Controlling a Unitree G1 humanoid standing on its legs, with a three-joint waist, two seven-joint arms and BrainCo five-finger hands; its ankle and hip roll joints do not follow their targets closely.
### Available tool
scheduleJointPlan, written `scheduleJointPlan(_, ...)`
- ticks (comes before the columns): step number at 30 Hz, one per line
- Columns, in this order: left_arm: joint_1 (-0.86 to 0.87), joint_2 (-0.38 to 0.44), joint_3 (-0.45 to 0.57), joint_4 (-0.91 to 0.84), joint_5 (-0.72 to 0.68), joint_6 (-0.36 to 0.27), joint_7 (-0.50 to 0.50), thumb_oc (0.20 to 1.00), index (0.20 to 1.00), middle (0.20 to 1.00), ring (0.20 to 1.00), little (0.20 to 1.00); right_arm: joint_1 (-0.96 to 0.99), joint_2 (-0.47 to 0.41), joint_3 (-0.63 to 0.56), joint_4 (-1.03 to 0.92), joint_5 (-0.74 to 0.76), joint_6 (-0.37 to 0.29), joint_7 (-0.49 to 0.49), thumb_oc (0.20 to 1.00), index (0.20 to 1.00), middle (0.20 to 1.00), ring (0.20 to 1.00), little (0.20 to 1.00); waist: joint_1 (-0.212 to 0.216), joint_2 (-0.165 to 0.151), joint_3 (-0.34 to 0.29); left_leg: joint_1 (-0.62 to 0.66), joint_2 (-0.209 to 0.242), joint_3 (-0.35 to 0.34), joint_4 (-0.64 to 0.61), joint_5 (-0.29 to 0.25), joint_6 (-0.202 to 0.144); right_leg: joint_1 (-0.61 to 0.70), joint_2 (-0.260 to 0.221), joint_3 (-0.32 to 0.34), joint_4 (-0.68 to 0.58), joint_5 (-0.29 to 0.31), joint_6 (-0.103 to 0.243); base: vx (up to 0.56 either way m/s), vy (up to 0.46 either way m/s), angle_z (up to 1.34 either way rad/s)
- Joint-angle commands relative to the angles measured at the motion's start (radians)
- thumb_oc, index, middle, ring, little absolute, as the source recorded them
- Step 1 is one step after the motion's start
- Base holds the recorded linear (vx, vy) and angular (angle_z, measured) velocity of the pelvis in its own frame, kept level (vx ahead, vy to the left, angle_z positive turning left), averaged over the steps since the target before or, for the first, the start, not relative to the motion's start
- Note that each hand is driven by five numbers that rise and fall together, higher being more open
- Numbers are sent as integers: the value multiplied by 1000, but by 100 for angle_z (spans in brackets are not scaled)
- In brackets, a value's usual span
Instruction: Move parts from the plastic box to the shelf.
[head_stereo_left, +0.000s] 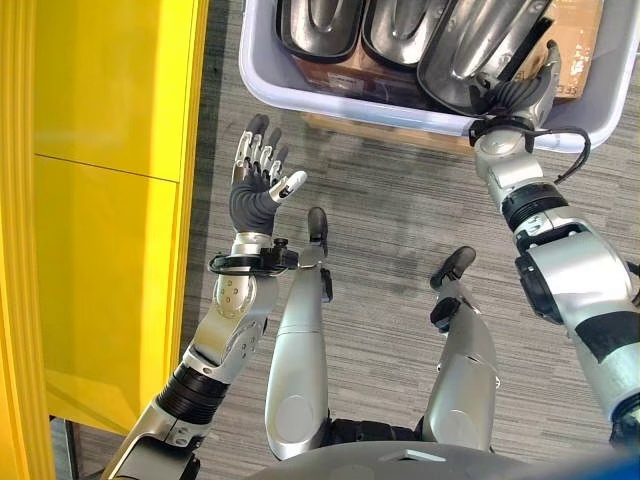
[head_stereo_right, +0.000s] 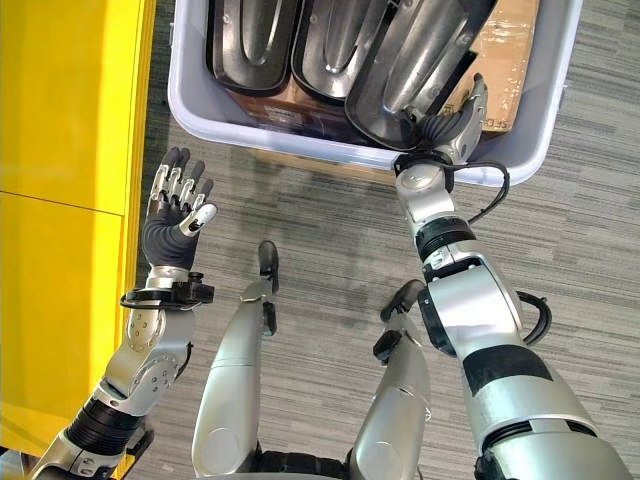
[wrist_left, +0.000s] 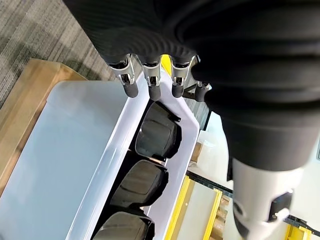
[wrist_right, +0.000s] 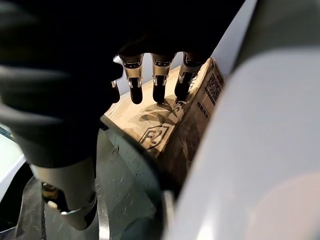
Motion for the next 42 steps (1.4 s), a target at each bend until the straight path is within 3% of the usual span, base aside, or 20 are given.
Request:
scheduleJointPlan(1,-16,33,-34,-114,7,-54,1,1000,1000,1000,1000,1000,38,-6,15,54,81,46,128,1000,1000,1000,1000,1000,55,30,-15,50,38,-21,17,-103,-65,-24,-64,115,90,-68,99,0,0,0)
scheduleJointPlan(2,-18,31,-35,-113,6,-54,2,1000,1000,1000,1000,1000,37,-7,17,54,82,47,130,912,912,912,912,912,56,29,-15,44,36,-24,19,-103,-63,-24,-63,115,90,-67,99,-3,0,4)
scheduleJointPlan(4,-23,30,-40,-114,8,-53,5,1000,1000,1000,1000,1000,28,-4,33,57,79,50,138,200,200,200,200,200,61,27,-15,36,29,-38,19,-102,-59,-29,-62,114,92,-67,98,2,35,6)
scheduleJointPlan(15,-29,25,-41,-116,9,-52,21,1000,1000,1000,1000,1000,3,17,72,32,84,44,155,200,200,200,200,200,76,6,-15,25,-14,-93,-2,-103,-33,-45,-56,127,87,-52,96,-9,36,-1)
scheduleJointPlan(27,-11,29,-25,-117,-4,-55,29,1000,1000,1000,1000,1000,16,71,63,-105,117,2,142,200,200,200,200,200,69,-14,-15,71,-29,-102,-20,-102,-21,-18,-49,148,67,-38,94,-10,23,0)
scheduleJointPlan(34,18,36,-11,-116,-19,-49,23,1000,1000,1000,1000,1000,54,85,27,-320,126,-36,104,200,200,200,200,200,59,-18,-15,123,-32,-88,-28,-100,-16,32,-51,162,54,-36,93,-13,4,0)
scheduleJointPlan(35,16,35,-7,-117,-19,-47,23,1000,1000,1000,1000,1000,59,82,16,-358,124,-42,96,200,200,200,200,200,53,-20,-15,108,-38,-84,-30,-73,-9,24,-55,158,41,-11,81,0,0,0)
scheduleJointPlan(36,20,35,-8,-116,-19,-47,24,1000,1000,1000,1000,1000,64,83,16,-359,124,-41,96,200,200,200,200,200,55,-19,-15,128,-34,-86,-28,-97,-14,39,-52,165,48,-32,92,-85,34,-3)
scheduleJointPlan(37,24,38,-1,-119,-17,-44,24,1000,1000,1000,1000,1000,79,74,6,-438,97,-41,81,200,200,200,200,200,48,-23,-15,123,-40,-79,-31,-75,-8,36,-55,163,36,-11,81,0,0,0)
scheduleJointPlan(42,43,40,13,-114,-10,-39,27,1000,1000,1000,1000,1000,165,61,-37,-659,30,-40,51,200,200,200,200,200,31,-34,-15,175,-34,-64,-47,-73,-5,75,-53,170,14,-4,81,-23,8,-3)
